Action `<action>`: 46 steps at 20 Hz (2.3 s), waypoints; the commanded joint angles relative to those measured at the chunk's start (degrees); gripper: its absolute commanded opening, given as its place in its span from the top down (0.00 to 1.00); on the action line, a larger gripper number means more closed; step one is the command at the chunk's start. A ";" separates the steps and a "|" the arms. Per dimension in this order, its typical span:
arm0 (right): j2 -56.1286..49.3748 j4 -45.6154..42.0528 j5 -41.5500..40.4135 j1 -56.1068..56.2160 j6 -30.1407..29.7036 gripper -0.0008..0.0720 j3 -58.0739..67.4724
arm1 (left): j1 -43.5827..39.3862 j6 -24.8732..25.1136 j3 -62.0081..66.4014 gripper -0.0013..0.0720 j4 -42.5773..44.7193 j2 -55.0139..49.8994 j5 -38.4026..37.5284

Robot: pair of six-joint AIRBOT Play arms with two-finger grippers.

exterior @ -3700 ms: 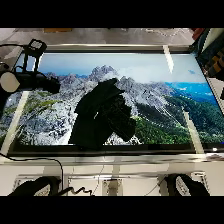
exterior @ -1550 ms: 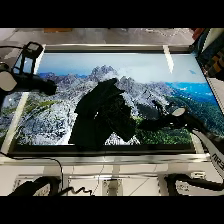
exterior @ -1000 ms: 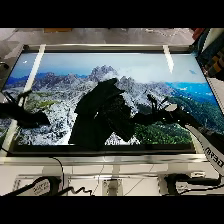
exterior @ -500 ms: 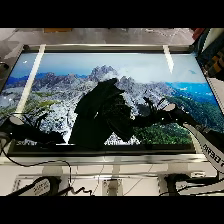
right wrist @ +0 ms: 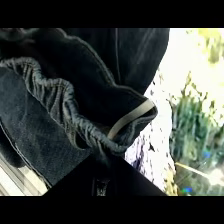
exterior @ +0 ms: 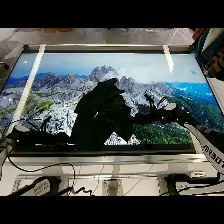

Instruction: Fold the clothes and pants, and hang the long-sleeved shirts on hangers.

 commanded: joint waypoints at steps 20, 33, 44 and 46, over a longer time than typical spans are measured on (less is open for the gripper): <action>11.89 -21.29 4.33 -29.81 22.75 0.94 43.74 | 8.48 -9.49 58.64 0.95 -1.44 0.52 14.43; 12.50 -50.84 36.98 -33.20 20.68 0.94 18.08 | 10.80 -19.93 32.28 0.95 52.83 -2.86 -9.35; 13.03 -53.88 31.41 -33.03 21.92 0.03 0.24 | 12.37 -20.35 24.09 0.03 58.23 -2.89 -4.02; 13.03 -53.96 31.28 -33.05 23.02 0.02 0.76 | 11.13 -20.41 24.20 0.01 57.40 -2.03 -4.55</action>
